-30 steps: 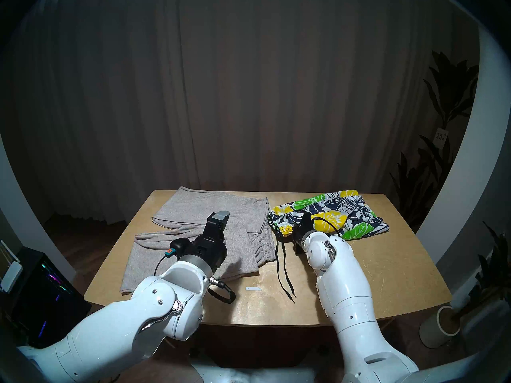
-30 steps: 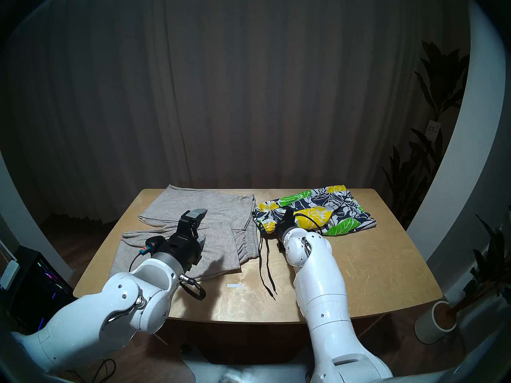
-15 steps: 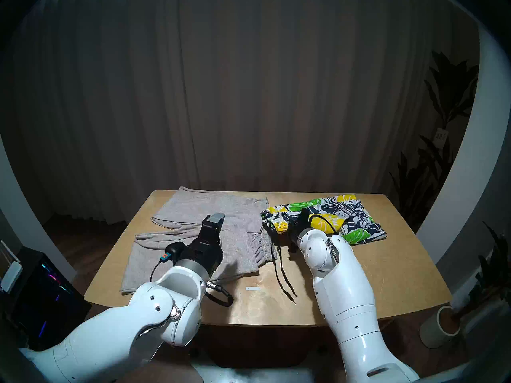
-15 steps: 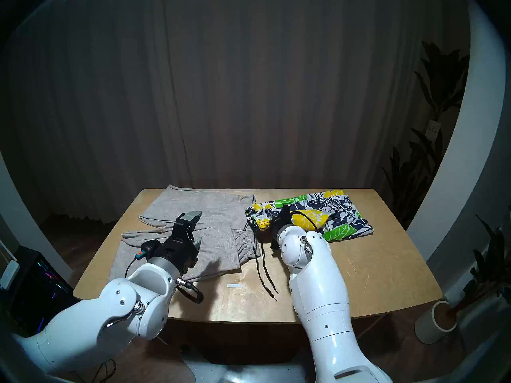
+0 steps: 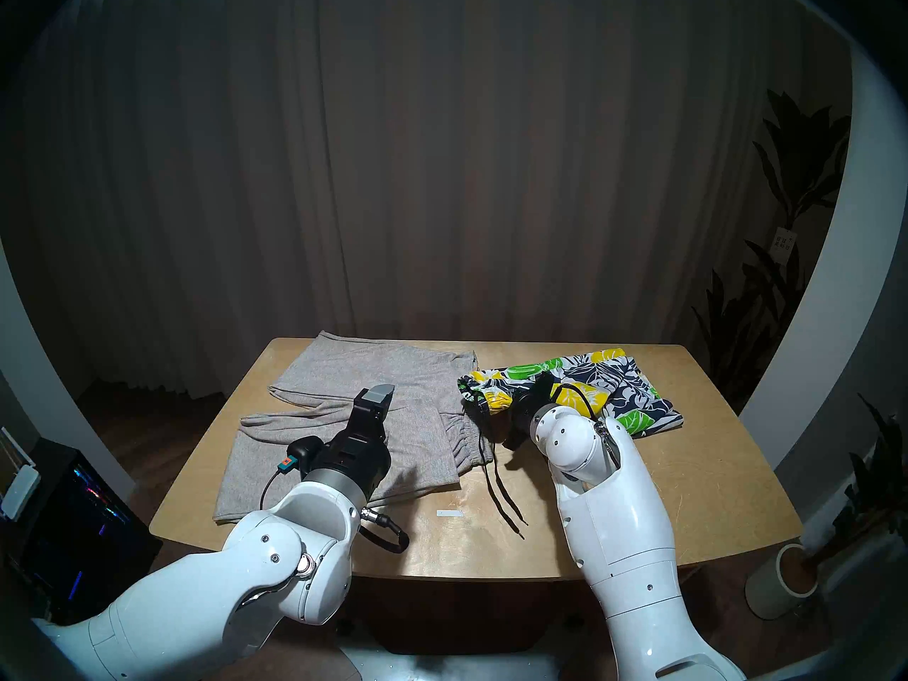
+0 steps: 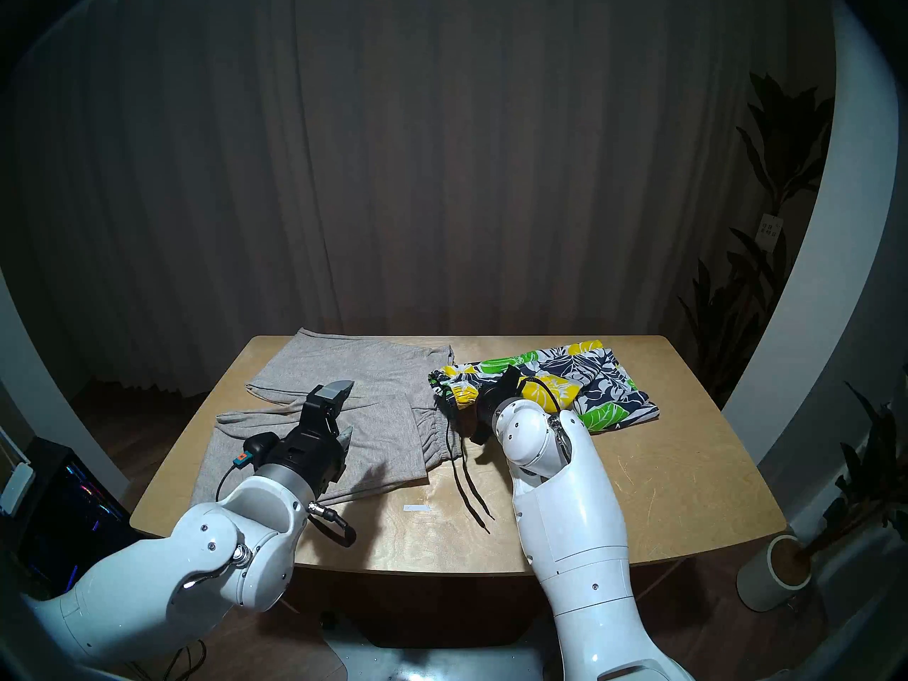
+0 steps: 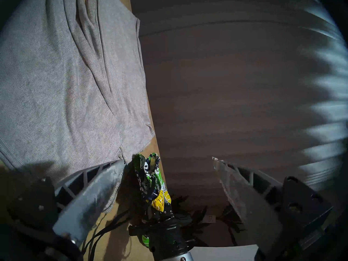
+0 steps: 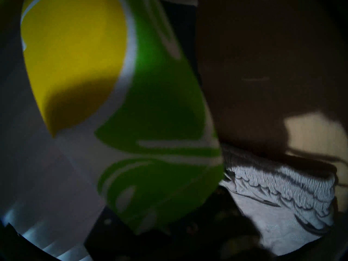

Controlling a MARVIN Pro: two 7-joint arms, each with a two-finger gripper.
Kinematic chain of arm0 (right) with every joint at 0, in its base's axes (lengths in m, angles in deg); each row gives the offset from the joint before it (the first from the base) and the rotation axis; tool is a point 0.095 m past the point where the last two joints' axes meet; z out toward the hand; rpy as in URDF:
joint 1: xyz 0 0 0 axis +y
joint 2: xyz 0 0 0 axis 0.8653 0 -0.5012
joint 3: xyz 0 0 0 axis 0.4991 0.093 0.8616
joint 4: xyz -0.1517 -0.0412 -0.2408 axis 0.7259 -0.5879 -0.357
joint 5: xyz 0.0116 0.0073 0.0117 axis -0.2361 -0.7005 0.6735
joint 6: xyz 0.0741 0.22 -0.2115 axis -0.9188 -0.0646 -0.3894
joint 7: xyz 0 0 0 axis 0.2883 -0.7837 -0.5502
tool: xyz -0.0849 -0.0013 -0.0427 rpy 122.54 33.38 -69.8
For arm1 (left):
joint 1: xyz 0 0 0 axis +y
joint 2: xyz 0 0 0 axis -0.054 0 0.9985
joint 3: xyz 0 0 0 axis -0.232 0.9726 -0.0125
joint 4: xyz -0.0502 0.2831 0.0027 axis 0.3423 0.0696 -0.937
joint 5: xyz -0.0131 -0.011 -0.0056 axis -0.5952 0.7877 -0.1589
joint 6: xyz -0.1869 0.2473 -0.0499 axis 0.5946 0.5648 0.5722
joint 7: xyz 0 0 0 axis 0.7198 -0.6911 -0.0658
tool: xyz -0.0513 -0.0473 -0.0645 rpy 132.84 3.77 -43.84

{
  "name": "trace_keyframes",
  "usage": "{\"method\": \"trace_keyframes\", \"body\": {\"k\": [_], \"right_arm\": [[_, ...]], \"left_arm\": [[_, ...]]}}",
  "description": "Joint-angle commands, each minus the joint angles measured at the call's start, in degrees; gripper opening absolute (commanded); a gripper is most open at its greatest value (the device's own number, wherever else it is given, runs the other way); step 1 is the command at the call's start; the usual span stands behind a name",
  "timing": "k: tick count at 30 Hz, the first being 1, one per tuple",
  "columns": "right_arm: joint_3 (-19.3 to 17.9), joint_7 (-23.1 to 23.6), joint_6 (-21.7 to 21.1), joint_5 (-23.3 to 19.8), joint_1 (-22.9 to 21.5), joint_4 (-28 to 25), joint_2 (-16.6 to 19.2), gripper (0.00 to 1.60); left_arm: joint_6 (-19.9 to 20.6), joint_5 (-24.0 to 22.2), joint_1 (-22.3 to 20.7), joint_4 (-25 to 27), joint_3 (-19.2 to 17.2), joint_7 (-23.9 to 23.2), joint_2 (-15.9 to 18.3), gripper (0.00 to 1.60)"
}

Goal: Fold pants twice and stack them

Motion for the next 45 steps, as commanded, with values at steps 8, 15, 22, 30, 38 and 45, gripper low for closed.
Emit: {"method": "trace_keyframes", "body": {"k": [8,15,22,30,38,45], "right_arm": [[-2.5,-0.1,2.2,-5.1,-2.1,-3.8,-0.8,0.0],[-3.5,-0.8,3.2,-8.9,-2.4,-5.7,-0.9,0.0],[-4.4,-2.6,5.9,-13.4,-3.4,-7.7,-1.3,0.0],[-2.4,-3.1,9.9,-19.5,-5.9,-7.8,-2.1,0.0],[-2.6,-1.2,14.1,-22.5,-7.3,-8.5,-2.8,0.0],[-5.6,1.3,17.6,-27.4,-4.9,-9.8,-2.0,0.0]], "left_arm": [[1.2,-0.2,-2.6,-0.4,-0.2,-0.1,-1.0,1.6],[1.8,-0.4,-3.0,-1.6,-0.2,0.0,-1.8,1.6],[2.0,-0.4,-2.9,-2.2,-0.5,-0.1,-2.1,1.6],[2.0,-0.2,-2.2,-1.9,-1.1,-0.1,-1.6,1.6],[2.1,-0.1,-1.7,-1.5,-1.5,0.0,-1.0,1.6],[2.8,-0.3,-2.3,-1.9,-1.3,0.6,-0.6,1.6]]}}
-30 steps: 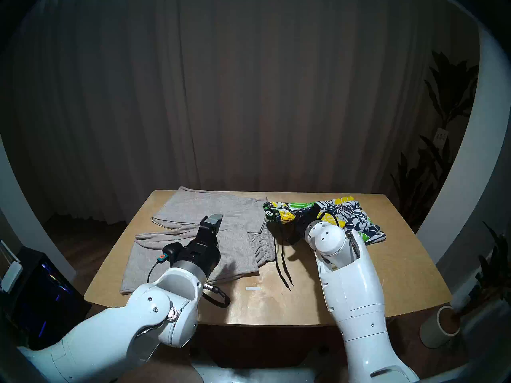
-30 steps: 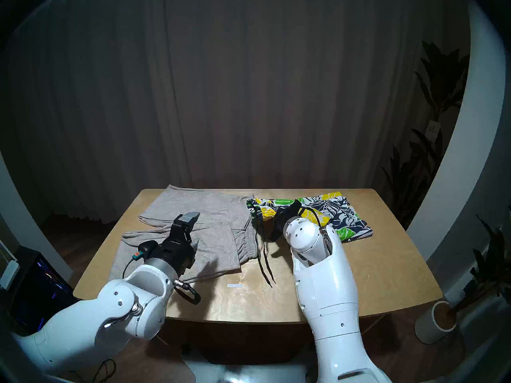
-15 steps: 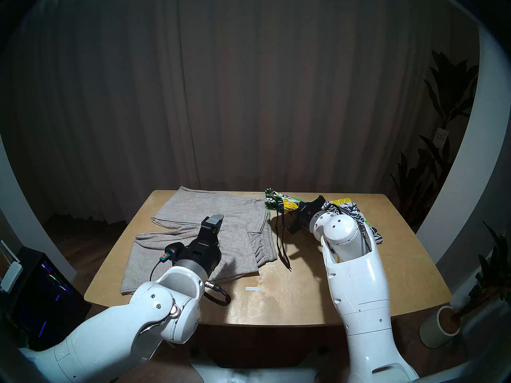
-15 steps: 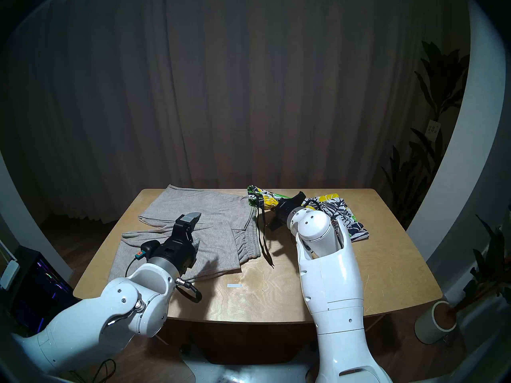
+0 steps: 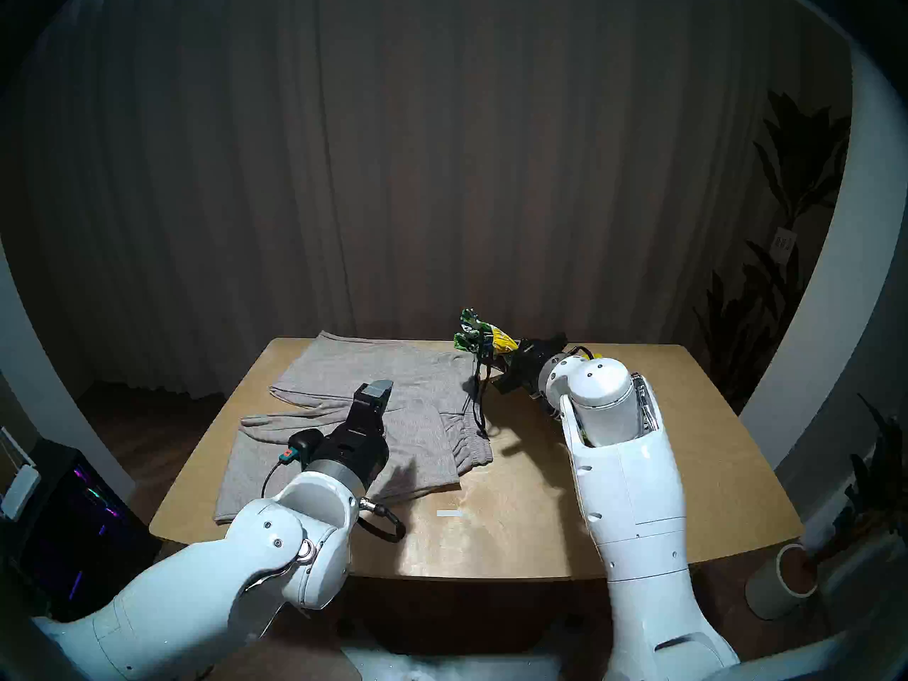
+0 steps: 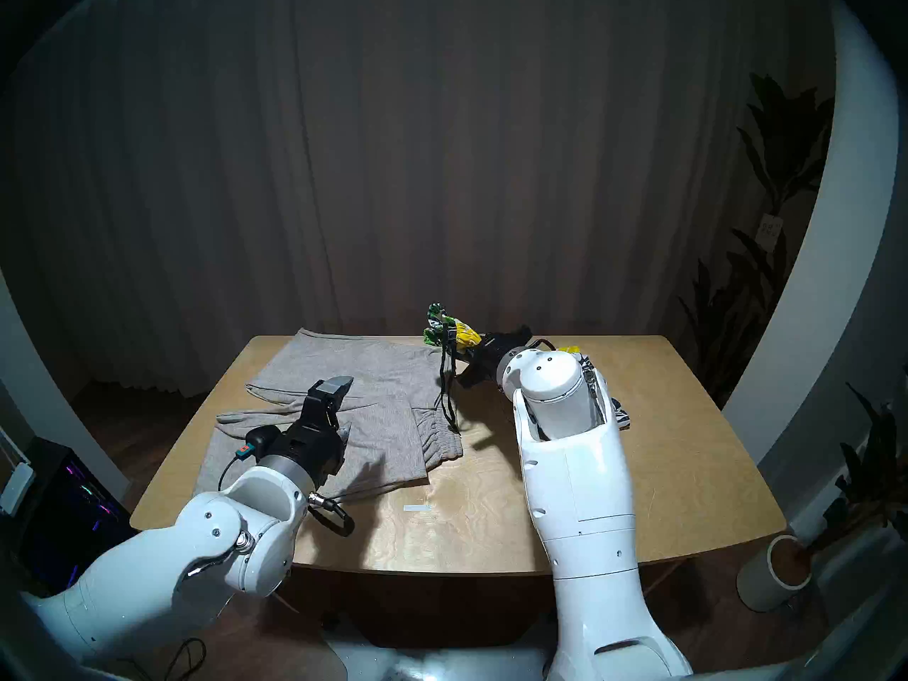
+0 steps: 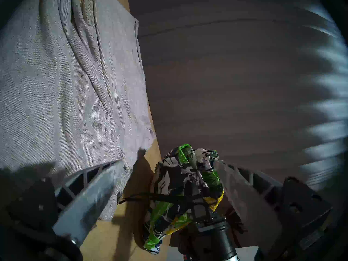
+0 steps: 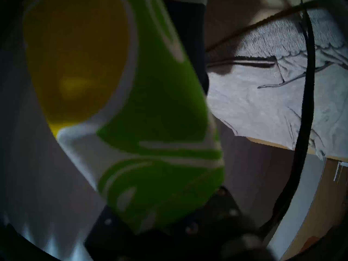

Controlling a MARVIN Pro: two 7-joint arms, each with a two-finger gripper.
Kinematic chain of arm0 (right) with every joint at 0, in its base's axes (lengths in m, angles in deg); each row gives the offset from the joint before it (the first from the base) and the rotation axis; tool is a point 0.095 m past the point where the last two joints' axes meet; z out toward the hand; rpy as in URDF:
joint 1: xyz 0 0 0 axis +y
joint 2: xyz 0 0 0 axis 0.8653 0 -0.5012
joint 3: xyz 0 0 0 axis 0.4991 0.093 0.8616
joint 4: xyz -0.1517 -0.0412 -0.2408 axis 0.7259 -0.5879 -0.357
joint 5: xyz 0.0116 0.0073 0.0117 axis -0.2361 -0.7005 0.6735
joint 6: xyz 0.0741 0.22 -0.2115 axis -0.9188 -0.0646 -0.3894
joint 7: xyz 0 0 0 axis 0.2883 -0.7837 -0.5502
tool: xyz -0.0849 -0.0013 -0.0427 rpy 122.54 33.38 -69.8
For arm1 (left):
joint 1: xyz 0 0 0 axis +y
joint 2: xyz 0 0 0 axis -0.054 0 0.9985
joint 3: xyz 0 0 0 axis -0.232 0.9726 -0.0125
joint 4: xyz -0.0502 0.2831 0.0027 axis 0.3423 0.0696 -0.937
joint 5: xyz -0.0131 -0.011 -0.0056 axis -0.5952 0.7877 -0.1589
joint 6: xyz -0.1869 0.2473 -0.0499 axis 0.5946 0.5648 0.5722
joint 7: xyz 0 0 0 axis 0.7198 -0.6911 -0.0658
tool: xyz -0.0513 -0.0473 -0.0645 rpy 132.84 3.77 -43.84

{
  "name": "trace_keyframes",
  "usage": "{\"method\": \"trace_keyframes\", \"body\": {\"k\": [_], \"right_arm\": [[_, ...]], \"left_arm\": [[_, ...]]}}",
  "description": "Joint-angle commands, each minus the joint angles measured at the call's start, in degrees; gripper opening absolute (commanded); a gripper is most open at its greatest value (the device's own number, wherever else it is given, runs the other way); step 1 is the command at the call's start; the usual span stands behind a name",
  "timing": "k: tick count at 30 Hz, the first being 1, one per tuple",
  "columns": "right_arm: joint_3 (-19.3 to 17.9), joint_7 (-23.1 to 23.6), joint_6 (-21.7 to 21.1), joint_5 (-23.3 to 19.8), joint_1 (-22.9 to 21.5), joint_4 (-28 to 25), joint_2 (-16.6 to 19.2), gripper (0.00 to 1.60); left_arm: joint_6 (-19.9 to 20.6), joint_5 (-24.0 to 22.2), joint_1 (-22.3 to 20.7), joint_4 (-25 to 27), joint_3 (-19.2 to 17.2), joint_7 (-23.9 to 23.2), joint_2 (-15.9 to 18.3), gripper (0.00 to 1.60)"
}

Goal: Fold pants twice and stack them

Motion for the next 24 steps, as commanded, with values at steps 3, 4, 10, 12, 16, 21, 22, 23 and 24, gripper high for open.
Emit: {"method": "trace_keyframes", "body": {"k": [3,4,10,12,16,21,22,23,24], "right_arm": [[-3.0,2.8,2.4,-6.5,1.1,-3.5,0.2,0.0],[-3.2,2.7,2.7,-7.6,1.2,-3.8,0.2,0.0],[-4.8,3.7,2.8,-9.4,1.9,-5.9,0.3,0.0],[-5.8,4.1,2.7,-9.8,2.0,-6.0,0.2,0.0],[-7.6,4.7,2.3,-11.4,1.6,-5.8,-0.1,0.0],[-9.6,5.0,1.6,-12.5,1.9,-5.9,-0.1,0.0],[-10.1,5.0,1.7,-12.5,1.8,-5.9,-0.2,0.0],[-10.6,5.0,1.6,-12.7,1.8,-5.8,-0.2,0.0],[-11.0,5.2,1.5,-12.6,1.7,-5.7,-0.1,0.0]], "left_arm": [[1.0,0.0,-1.6,0.3,0.0,0.6,-0.2,1.6],[1.2,0.1,-1.9,0.2,0.1,0.8,-0.3,1.6],[1.9,0.6,-3.0,0.0,0.5,1.8,-0.6,1.6],[2.1,0.7,-3.2,-0.1,0.5,2.1,-0.8,1.6],[2.2,1.1,-3.7,-0.3,0.6,2.9,-1.2,1.6],[2.4,1.8,-4.3,-0.7,0.9,3.9,-1.8,1.6],[2.4,1.9,-4.3,-0.7,1.0,4.1,-1.9,1.6],[2.4,2.0,-4.4,-0.8,1.0,4.2,-2.0,1.6],[2.4,2.1,-4.6,-0.9,1.1,4.4,-2.1,1.6]]}}
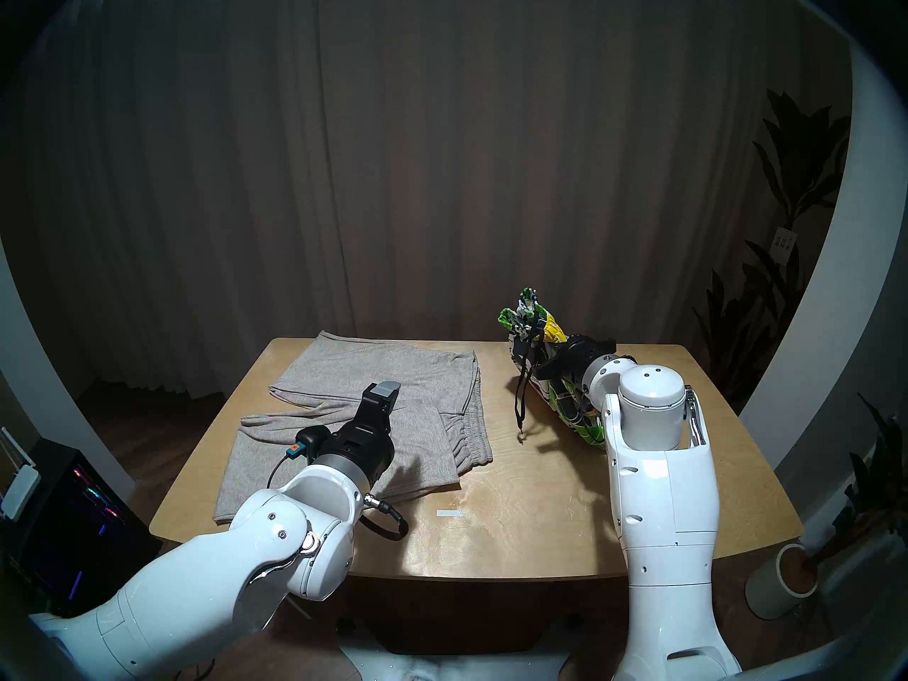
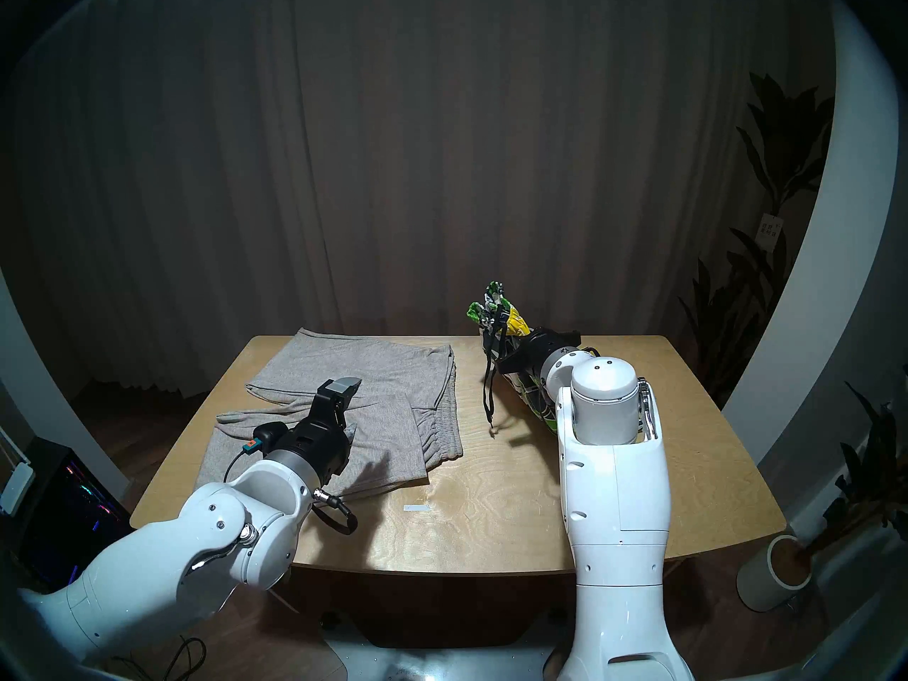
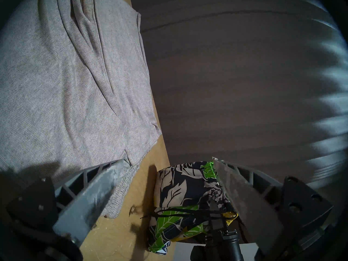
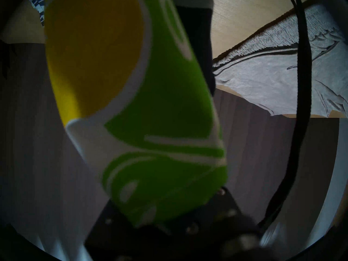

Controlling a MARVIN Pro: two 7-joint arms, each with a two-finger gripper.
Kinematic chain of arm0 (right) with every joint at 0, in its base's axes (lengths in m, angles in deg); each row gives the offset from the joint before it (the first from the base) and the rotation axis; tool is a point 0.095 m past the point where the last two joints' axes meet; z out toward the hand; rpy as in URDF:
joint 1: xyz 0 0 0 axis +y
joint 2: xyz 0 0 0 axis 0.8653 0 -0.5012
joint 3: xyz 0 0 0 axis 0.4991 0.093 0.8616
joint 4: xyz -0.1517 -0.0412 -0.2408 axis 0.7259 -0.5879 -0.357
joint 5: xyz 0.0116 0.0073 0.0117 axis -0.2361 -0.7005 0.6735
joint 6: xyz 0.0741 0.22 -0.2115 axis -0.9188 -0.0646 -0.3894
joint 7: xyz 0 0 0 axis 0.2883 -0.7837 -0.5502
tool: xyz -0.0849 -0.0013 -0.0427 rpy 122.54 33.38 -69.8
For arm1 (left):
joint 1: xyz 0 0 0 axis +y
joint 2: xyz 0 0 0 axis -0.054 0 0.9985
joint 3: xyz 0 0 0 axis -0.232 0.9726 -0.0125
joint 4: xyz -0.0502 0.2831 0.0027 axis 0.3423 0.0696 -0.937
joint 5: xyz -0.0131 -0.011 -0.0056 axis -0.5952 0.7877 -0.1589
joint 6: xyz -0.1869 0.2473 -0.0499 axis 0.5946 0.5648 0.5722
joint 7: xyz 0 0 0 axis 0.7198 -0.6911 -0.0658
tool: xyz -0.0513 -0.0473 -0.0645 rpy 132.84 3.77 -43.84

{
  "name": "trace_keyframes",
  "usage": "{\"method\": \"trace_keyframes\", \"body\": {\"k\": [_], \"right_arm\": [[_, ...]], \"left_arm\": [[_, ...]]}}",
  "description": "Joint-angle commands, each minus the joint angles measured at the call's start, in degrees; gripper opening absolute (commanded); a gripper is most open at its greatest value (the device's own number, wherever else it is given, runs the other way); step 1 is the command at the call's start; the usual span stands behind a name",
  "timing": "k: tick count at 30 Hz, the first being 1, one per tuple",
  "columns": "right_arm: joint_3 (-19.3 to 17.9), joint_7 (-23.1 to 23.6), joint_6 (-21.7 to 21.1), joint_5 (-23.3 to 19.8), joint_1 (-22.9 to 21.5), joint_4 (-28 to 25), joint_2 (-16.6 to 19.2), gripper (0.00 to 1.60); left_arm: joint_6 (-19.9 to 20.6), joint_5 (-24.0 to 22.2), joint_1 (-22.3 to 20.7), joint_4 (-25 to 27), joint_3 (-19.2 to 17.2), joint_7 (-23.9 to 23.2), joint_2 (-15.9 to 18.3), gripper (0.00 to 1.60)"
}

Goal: Fold pants twice and stack them

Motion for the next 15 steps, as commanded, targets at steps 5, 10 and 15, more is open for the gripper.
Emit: {"method": "trace_keyframes", "body": {"k": [5,10,15], "right_arm": [[-4.3,0.7,-1.5,-2.1,-1.0,-1.2,0.4,0.0],[-6.3,1.4,-2.1,-2.2,-1.2,-0.4,1.2,0.0],[-7.2,2.0,-2.5,-1.7,-1.2,1.1,2.0,0.0]], "left_arm": [[0.0,1.5,-2.5,-0.4,0.3,0.7,-1.6,1.6],[0.3,2.0,-3.1,-1.1,0.8,1.4,-2.6,1.6],[0.8,2.8,-4.0,-1.7,1.8,2.4,-3.5,1.6]]}}
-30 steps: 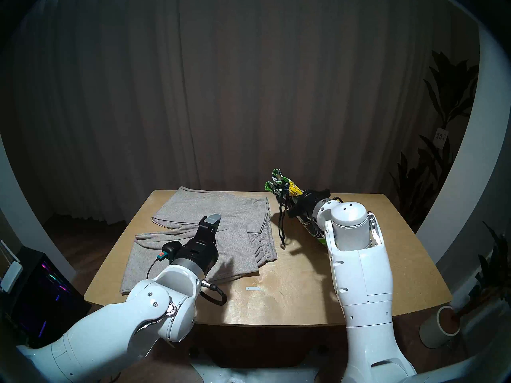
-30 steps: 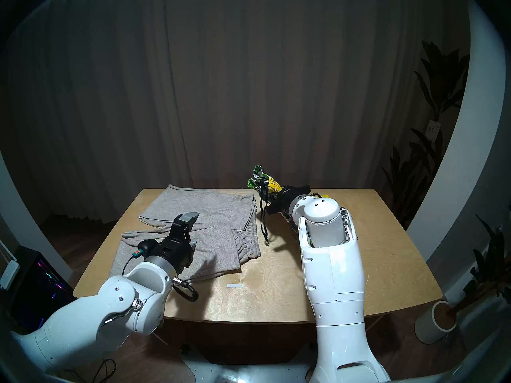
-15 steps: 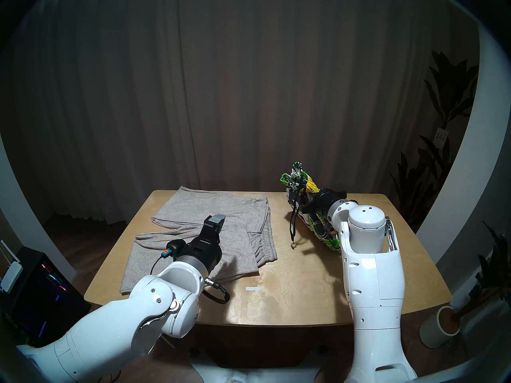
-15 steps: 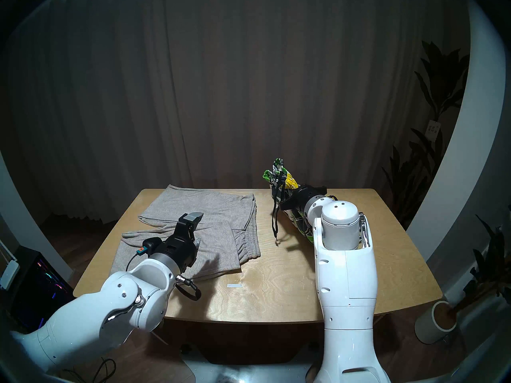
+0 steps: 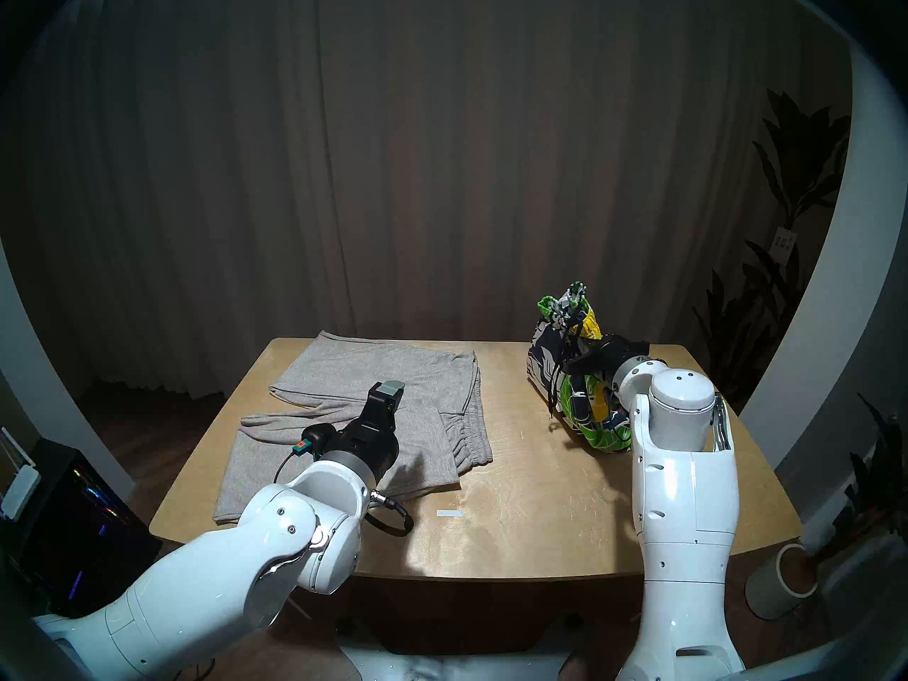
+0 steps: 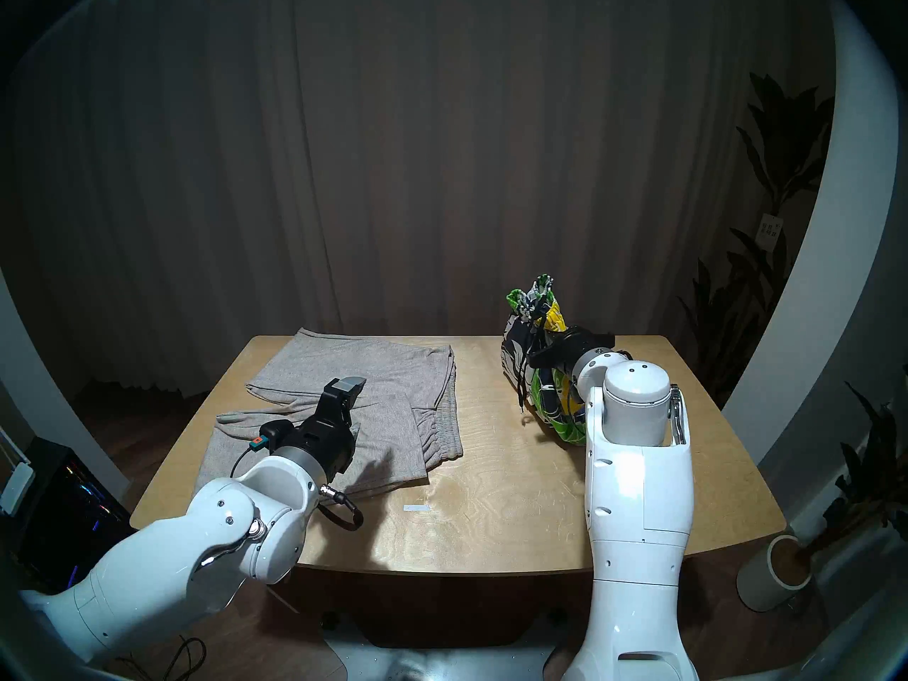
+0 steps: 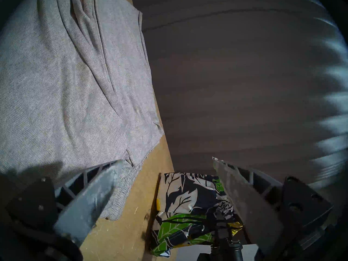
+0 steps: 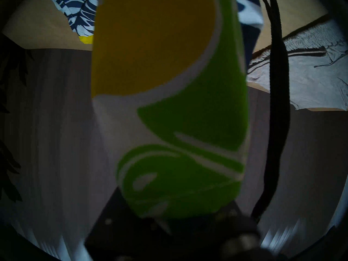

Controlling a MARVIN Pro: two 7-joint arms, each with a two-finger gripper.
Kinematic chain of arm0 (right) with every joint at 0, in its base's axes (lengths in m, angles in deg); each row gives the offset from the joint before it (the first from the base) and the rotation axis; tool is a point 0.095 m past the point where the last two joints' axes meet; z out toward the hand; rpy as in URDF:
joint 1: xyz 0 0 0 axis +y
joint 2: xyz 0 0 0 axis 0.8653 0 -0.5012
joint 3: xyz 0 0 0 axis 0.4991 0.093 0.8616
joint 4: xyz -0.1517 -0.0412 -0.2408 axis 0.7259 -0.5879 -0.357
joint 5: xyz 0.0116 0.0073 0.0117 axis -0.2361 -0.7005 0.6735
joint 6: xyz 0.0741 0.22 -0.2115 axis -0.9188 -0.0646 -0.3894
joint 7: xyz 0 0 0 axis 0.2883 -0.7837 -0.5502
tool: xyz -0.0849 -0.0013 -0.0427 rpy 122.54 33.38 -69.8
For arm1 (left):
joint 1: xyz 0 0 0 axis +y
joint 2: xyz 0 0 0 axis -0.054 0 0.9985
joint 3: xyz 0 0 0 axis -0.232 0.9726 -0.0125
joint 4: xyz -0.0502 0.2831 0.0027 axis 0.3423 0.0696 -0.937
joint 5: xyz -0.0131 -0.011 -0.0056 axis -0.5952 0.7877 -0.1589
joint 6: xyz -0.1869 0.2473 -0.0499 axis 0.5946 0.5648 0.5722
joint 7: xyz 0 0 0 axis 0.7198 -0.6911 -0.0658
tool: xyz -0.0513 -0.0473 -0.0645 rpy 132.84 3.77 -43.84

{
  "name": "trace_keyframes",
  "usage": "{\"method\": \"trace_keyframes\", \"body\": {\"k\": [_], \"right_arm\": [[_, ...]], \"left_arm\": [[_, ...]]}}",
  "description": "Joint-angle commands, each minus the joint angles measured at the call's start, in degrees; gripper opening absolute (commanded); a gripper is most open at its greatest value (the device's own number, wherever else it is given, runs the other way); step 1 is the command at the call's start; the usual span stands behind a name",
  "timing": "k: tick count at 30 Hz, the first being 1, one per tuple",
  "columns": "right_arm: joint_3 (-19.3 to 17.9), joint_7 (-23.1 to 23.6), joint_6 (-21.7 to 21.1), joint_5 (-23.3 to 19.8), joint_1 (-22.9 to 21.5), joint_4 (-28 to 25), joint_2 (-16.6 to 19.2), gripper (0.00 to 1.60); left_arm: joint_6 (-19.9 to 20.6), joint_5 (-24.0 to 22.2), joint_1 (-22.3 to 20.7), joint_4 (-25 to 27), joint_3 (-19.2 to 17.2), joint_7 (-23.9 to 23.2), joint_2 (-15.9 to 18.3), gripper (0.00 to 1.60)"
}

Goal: Fold pants twice and stack them

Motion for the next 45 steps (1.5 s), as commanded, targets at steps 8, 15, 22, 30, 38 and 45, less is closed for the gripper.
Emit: {"method": "trace_keyframes", "body": {"k": [8,15,22,30,38,45], "right_arm": [[-1.6,2.3,-2.5,0.9,-1.5,4.3,2.0,0.0],[-1.5,3.5,-4.6,2.2,-1.6,6.3,3.0,0.0],[1.5,3.4,-7.7,6.2,-2.7,9.6,6.6,0.0],[3.5,3.6,-10.6,10.2,-4.1,13.2,10.4,0.0],[5.0,2.2,-11.2,13.5,-5.0,15.4,14.4,0.0],[5.1,0.7,-11.2,15.0,-4.4,14.8,16.3,1.6]], "left_arm": [[0.5,2.6,-3.7,-1.0,2.3,1.8,-2.7,1.6],[0.7,3.6,-4.9,-1.7,3.6,2.8,-4.0,1.6],[0.5,4.3,-5.7,-2.5,4.7,3.4,-5.4,1.6],[-0.4,5.2,-5.5,-2.9,5.9,3.2,-6.6,1.6],[-1.1,6.3,-5.9,-2.9,7.3,3.6,-7.6,1.6],[-1.8,7.5,-6.1,-2.9,8.5,4.1,-8.1,1.6]]}}
